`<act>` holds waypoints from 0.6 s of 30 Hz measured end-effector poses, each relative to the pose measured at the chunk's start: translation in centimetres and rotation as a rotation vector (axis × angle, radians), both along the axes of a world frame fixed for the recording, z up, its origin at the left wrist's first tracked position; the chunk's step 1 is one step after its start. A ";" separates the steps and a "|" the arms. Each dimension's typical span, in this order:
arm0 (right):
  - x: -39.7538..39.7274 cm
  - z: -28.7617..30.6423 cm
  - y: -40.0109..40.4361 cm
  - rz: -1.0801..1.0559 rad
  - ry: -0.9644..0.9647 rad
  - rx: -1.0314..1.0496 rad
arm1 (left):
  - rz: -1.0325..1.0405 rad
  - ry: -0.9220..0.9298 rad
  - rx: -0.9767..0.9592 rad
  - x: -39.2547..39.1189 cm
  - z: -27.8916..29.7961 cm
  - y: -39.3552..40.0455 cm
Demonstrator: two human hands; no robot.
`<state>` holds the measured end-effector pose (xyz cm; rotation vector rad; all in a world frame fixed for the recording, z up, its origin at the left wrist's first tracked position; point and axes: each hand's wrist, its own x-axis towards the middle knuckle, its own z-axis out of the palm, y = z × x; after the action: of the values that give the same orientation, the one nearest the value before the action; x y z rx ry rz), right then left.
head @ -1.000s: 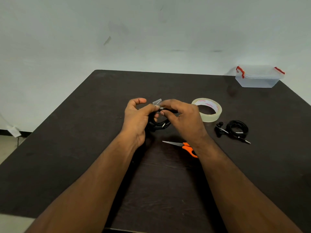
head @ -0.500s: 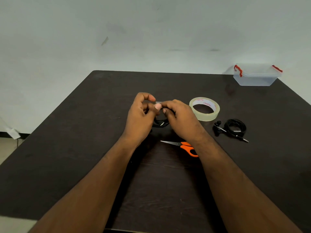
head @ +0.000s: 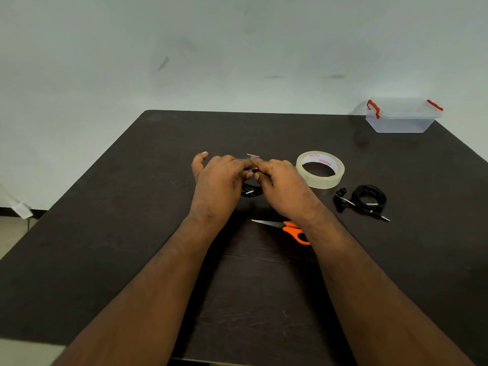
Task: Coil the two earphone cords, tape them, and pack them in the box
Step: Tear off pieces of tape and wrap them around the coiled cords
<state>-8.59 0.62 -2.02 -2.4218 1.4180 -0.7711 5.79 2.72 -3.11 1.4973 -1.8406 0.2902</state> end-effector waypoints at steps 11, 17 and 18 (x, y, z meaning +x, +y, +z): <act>-0.3 0.2 0.1 0.018 -0.009 -0.005 | 0.084 -0.093 0.209 -0.3 0.4 0.1; -0.5 1.4 0.6 0.038 -0.119 -0.001 | -0.133 0.561 0.515 0.4 0.1 -0.1; -0.5 1.6 0.7 0.050 -0.125 0.006 | -0.187 0.657 0.521 0.6 0.3 0.0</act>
<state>-9.08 1.30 -0.44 -2.3504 1.3071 -0.8880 6.38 2.76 -2.82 1.4845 -1.5404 -0.7432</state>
